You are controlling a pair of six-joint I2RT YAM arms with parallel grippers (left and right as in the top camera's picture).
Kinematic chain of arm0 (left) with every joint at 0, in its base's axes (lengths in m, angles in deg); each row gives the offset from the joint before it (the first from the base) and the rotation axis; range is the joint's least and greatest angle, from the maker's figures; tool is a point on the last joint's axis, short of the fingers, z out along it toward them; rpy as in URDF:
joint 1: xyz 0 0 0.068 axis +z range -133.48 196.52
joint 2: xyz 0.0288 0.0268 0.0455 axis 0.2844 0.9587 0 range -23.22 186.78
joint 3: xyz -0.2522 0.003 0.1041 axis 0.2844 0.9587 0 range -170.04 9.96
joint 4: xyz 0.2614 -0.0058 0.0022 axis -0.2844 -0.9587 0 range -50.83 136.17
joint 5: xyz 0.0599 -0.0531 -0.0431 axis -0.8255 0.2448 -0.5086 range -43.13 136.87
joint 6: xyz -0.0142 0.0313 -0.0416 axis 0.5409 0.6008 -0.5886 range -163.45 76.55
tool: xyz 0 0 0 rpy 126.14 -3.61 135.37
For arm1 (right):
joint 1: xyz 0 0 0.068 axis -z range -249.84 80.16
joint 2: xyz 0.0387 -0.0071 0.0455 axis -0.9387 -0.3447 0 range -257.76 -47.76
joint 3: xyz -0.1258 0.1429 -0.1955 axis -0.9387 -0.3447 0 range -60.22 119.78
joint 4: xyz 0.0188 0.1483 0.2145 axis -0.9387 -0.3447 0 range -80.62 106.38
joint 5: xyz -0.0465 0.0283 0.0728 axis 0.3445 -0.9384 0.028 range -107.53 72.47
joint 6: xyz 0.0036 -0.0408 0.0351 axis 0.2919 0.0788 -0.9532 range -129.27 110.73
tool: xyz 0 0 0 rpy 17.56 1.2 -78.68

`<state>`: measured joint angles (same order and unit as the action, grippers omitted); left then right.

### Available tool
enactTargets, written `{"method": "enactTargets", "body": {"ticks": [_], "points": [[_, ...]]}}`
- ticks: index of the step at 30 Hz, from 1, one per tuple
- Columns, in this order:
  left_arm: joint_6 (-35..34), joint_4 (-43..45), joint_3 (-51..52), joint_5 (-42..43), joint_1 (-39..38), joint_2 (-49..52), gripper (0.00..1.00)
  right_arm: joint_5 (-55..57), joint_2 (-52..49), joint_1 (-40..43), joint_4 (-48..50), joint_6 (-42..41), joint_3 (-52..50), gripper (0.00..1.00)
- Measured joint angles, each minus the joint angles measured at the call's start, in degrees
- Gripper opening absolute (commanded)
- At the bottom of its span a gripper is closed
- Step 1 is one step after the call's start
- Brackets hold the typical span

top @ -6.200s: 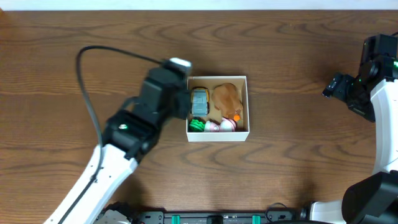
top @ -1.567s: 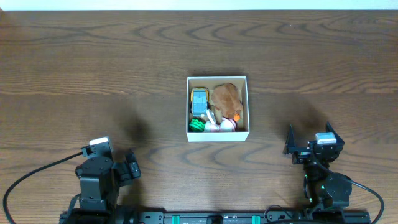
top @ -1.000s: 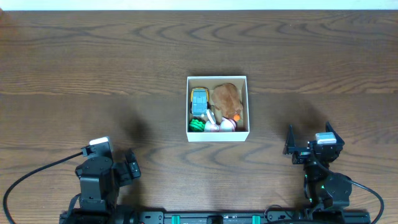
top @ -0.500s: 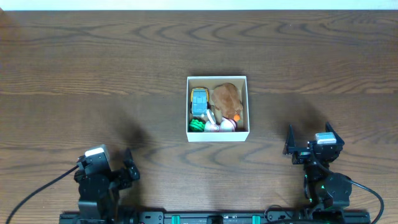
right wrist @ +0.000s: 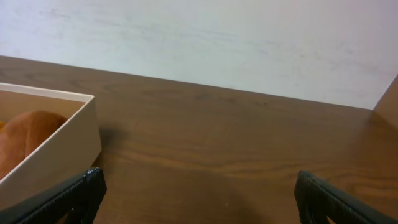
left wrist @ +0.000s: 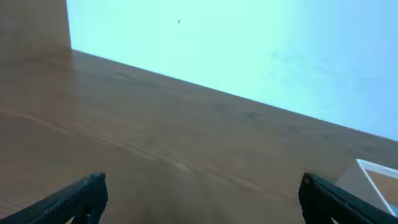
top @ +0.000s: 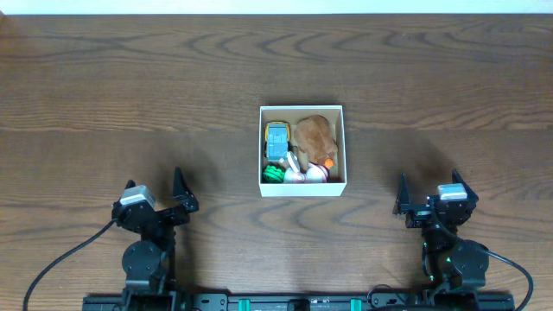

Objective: Pack container

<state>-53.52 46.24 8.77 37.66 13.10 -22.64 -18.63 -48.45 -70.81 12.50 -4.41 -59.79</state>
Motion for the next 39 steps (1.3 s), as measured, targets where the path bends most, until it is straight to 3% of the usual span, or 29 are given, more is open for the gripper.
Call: {"method": "enactTargets", "body": {"ticks": [39], "points": [[1.3,-1.6,-0.3,2.8,0.3,0.0,0.98,0.0,0.0,0.0,0.0,0.0,0.0,0.99]]}}
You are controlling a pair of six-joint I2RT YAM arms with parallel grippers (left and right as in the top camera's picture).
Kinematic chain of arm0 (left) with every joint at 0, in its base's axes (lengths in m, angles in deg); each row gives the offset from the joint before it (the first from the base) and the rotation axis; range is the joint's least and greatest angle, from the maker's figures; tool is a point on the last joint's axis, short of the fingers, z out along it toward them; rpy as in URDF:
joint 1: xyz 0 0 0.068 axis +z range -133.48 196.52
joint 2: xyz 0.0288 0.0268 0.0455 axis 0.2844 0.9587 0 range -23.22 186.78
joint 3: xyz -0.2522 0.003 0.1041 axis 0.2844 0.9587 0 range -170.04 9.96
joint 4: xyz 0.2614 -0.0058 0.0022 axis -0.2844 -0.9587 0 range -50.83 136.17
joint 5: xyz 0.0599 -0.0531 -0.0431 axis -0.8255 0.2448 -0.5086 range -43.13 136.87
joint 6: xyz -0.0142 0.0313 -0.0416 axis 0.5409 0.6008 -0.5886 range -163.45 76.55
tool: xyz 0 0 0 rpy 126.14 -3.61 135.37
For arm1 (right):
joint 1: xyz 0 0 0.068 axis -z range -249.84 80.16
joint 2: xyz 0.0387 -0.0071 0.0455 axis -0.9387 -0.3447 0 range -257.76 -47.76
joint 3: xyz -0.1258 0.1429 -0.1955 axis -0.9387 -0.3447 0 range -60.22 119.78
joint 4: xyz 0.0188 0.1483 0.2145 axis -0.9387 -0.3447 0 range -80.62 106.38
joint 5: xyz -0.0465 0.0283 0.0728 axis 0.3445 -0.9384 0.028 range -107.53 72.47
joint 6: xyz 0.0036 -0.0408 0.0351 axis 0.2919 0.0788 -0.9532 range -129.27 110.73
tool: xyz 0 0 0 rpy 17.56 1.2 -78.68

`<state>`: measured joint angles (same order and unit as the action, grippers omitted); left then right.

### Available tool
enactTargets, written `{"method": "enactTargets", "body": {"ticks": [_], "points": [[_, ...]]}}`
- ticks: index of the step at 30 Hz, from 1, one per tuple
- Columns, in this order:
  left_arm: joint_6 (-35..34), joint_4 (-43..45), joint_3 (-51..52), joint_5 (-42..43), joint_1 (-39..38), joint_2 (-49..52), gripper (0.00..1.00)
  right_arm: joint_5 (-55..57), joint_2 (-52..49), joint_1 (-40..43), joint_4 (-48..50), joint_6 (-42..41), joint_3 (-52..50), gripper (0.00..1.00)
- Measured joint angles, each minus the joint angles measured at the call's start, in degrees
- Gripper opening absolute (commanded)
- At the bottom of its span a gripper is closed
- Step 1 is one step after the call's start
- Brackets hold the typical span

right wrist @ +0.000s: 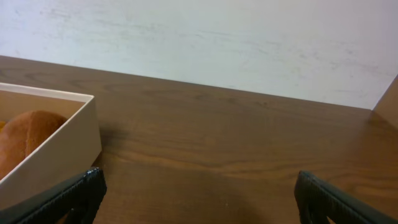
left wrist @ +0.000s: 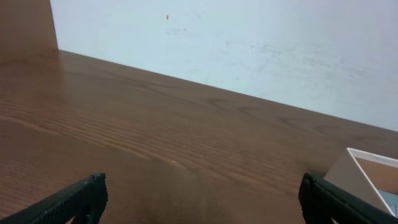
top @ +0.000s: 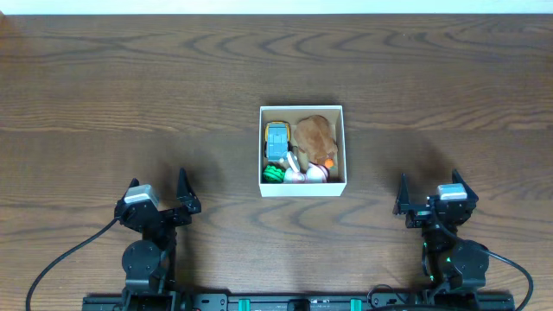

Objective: Pack container

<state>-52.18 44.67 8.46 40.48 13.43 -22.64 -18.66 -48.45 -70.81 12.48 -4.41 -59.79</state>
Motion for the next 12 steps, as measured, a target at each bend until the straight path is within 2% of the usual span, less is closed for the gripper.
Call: {"method": "enactTargets", "body": {"ticks": [12], "points": [[0.0,0.0,0.0,0.0,0.0,0.0,0.98,0.0,0.0,0.0,0.0,0.0,0.0,0.99]]}}
